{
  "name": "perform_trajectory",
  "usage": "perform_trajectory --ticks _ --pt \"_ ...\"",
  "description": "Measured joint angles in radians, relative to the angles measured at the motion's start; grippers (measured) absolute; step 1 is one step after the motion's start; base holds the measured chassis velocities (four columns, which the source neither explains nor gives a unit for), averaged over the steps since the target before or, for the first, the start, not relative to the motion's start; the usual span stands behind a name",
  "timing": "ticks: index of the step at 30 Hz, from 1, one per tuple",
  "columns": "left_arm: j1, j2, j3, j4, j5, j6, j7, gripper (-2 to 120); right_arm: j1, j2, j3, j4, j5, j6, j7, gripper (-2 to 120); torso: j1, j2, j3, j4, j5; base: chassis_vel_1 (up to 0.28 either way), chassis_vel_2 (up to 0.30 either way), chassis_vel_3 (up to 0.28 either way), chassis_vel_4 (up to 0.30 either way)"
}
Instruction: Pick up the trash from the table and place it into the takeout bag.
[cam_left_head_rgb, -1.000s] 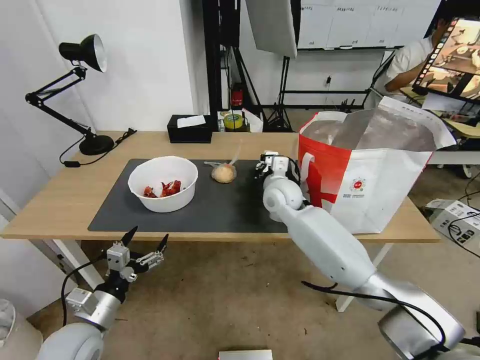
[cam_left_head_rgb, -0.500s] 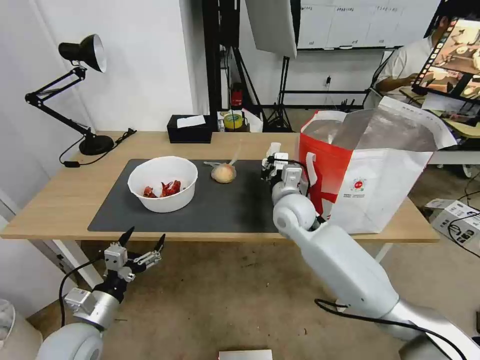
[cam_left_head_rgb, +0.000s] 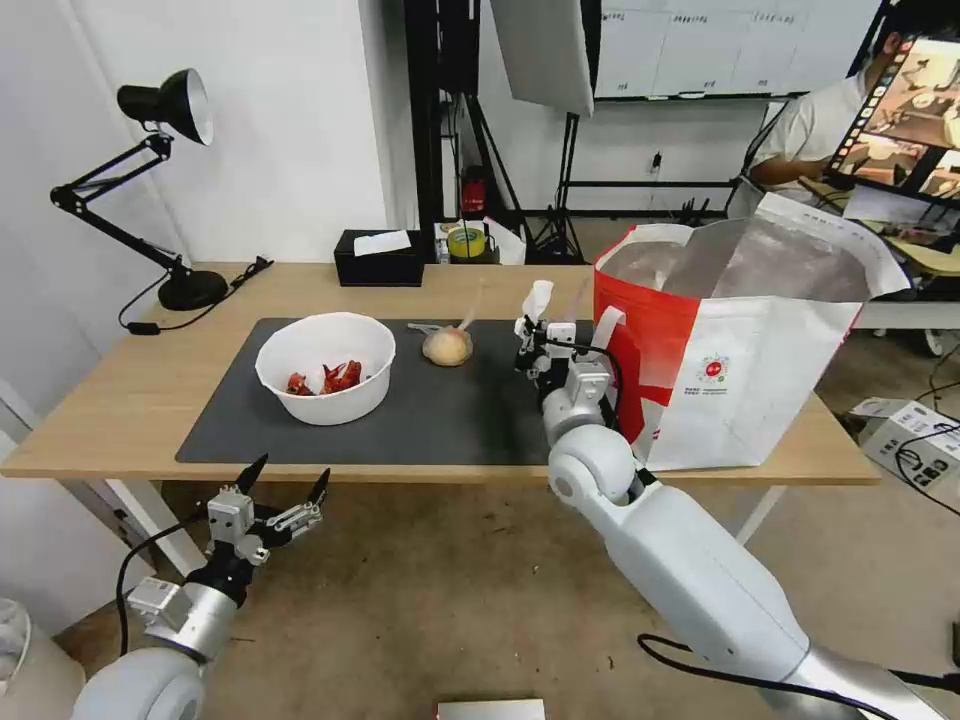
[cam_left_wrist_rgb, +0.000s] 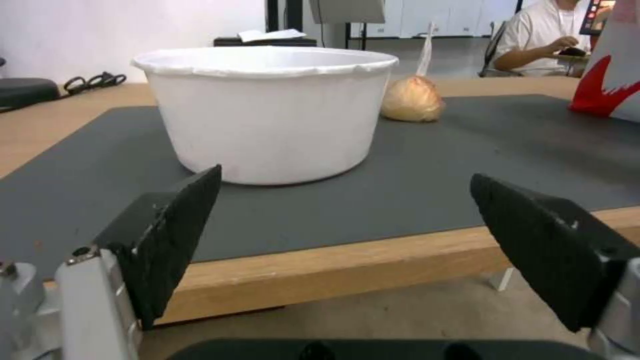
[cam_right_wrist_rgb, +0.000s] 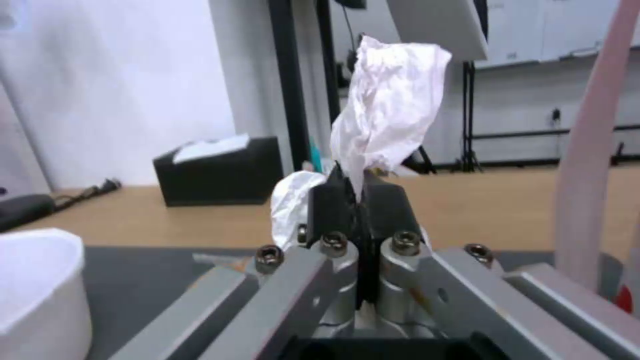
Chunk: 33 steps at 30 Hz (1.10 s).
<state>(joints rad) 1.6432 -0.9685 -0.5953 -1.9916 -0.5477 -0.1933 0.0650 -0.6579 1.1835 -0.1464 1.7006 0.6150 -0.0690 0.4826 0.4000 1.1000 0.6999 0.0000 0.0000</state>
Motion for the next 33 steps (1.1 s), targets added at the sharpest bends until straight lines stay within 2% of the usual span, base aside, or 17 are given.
perform_trajectory --ticks 8,16,19,22,25,33 --pt "0.003 -0.006 0.0 -0.003 0.005 0.0 0.0 100 -0.003 -0.005 0.009 0.012 -0.038 0.076 -0.078 0 0.0 0.0 0.0 0.0 0.0 0.0 0.0 0.0 0.0" --pt "0.008 -0.011 -0.003 -0.005 0.007 -0.001 0.0 100 -0.001 -0.005 0.02 0.036 -0.073 0.094 -0.094 0 0.0 0.0 0.0 0.0001 0.0 0.0 0.0 0.0 0.0" --pt "0.009 -0.009 -0.004 -0.007 0.007 -0.002 0.0 100 -0.001 -0.006 0.037 0.051 -0.099 0.091 -0.074 0 0.0 0.0 0.0 0.0001 0.0 0.0 0.0 0.0 0.0" --pt "0.009 -0.004 -0.006 -0.008 0.007 -0.002 0.0 100 -0.008 -0.01 0.059 0.088 -0.142 0.034 0.016 0 0.0 0.0 0.0 0.0 0.0 0.0 0.0 0.0 0.0" --pt "0.009 -0.004 -0.006 -0.012 0.007 -0.002 0.0 100 -0.016 -0.014 0.082 0.109 -0.18 0.008 0.052 0 0.0 0.0 0.0 0.0 0.0 0.0 0.0 0.0 0.0" --pt "0.009 -0.004 -0.003 -0.012 0.008 -0.002 0.0 100 -0.021 -0.037 0.14 0.142 -0.243 -0.004 0.071 0 0.0 0.0 0.0 -0.0001 0.0001 0.0 0.0 0.0 0.0"
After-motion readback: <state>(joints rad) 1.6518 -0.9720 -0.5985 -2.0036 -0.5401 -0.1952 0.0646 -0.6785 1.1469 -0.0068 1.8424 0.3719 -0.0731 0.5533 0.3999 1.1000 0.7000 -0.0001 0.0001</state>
